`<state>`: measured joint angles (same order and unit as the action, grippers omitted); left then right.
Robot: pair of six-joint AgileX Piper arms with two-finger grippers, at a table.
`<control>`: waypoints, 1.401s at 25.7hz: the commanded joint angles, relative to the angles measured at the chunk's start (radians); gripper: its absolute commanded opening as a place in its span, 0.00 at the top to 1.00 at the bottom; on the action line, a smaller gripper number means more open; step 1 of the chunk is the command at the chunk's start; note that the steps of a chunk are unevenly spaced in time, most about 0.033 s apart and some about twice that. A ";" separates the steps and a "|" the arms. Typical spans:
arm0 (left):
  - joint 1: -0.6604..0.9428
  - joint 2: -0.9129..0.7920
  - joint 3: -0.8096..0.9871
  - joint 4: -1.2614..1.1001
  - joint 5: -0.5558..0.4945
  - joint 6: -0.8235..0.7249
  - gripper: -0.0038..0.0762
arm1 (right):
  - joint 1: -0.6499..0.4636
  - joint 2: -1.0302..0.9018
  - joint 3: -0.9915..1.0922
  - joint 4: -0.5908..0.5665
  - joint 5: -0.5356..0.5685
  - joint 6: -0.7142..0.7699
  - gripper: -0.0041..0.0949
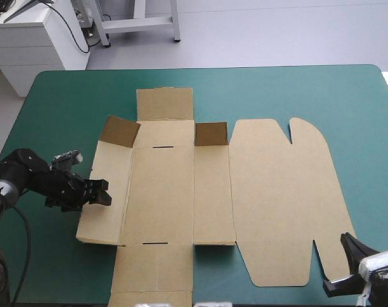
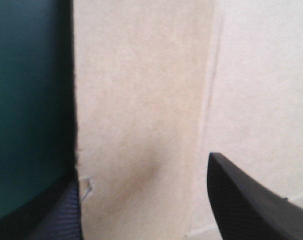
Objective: Fold the box
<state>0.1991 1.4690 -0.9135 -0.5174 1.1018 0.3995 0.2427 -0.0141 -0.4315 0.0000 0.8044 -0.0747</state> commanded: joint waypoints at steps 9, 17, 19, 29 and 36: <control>0.004 -0.022 -0.028 -0.195 0.071 0.059 0.38 | -0.006 -0.029 -0.023 -0.015 -0.080 -0.005 0.98; -0.015 -0.022 -0.028 -0.177 0.050 0.019 0.38 | -0.006 -0.029 -0.023 -0.015 -0.080 -0.005 0.98; -0.026 -0.022 -0.028 -0.148 0.048 0.013 0.38 | -0.006 -0.029 -0.023 -0.015 -0.080 -0.005 0.98; -0.060 0.067 -0.028 -0.152 0.052 0.020 0.96 | -0.006 -0.029 -0.023 -0.015 -0.080 -0.005 0.98; -0.060 0.068 -0.028 -0.140 0.069 0.021 0.96 | -0.006 -0.029 -0.023 -0.015 -0.080 -0.005 0.98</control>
<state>0.1472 1.5664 -0.9159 -0.6278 1.1375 0.4207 0.2419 -0.0141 -0.4315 0.0000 0.8034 -0.0747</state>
